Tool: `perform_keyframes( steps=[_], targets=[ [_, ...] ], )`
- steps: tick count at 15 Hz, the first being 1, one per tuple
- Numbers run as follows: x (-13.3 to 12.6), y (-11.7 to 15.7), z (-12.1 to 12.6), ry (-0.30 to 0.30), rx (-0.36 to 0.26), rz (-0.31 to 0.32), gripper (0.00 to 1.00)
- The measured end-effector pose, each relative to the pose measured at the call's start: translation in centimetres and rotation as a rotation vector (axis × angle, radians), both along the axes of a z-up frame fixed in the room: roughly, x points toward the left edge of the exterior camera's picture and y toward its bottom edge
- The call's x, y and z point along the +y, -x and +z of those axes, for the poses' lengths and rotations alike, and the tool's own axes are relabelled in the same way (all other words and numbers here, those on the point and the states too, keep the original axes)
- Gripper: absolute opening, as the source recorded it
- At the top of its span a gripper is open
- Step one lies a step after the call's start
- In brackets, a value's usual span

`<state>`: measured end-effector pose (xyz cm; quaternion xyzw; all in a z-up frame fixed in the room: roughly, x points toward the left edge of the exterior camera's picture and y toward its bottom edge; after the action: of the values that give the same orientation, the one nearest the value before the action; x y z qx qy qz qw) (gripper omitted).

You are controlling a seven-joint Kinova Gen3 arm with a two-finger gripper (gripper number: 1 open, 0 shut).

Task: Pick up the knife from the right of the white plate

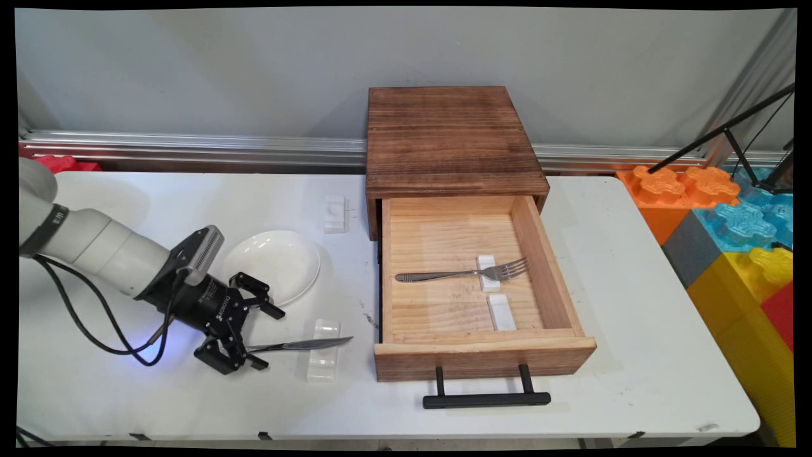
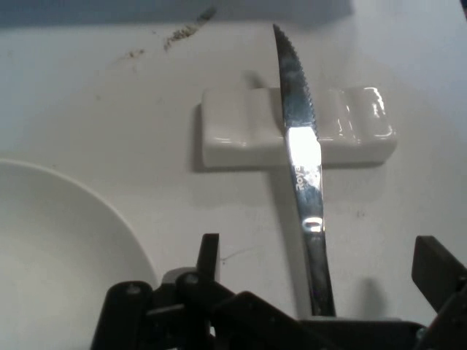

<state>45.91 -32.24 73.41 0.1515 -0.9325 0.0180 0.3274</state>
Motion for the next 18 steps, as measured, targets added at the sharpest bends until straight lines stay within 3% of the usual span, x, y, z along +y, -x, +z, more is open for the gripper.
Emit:
perform_keyframes(
  steps=[12, 13, 18],
  targets=[
    [0.1, 0.6, -1.2, -0.003, 0.000, -0.011, 1.00],
    [0.1, 0.7, -1.2, -0.002, 0.000, -0.011, 0.00],
    [0.1, 0.6, -1.2, -0.005, -0.008, -0.004, 0.00]
  ],
)
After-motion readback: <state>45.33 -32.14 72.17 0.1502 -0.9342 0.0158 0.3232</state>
